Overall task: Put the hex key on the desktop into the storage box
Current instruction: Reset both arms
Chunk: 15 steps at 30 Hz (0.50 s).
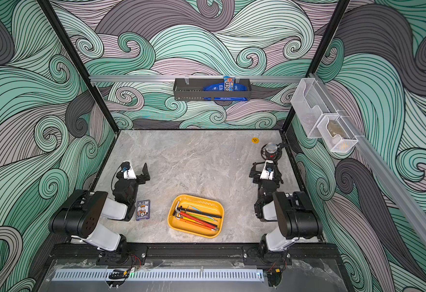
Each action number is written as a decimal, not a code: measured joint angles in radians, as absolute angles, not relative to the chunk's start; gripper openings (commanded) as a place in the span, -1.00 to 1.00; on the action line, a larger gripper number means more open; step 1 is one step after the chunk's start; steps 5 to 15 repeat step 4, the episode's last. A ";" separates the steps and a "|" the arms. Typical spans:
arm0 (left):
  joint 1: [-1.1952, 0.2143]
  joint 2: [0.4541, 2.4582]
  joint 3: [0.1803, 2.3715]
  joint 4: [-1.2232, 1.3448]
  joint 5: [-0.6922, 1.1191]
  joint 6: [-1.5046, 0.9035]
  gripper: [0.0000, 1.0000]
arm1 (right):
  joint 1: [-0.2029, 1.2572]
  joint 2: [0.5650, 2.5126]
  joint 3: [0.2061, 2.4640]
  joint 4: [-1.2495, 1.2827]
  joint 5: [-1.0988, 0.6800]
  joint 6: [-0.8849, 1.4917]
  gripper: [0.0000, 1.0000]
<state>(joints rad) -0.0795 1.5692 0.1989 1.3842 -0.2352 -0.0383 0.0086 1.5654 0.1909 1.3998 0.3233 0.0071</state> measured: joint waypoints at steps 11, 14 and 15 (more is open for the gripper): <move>-0.079 1.569 0.199 1.384 -0.235 -0.038 0.97 | 0.001 1.565 0.191 1.394 0.310 0.008 1.00; -0.079 1.569 0.199 1.384 -0.235 -0.038 0.97 | 0.001 1.565 0.191 1.394 0.310 0.008 1.00; -0.079 1.569 0.199 1.384 -0.235 -0.038 0.97 | 0.001 1.565 0.191 1.394 0.310 0.008 1.00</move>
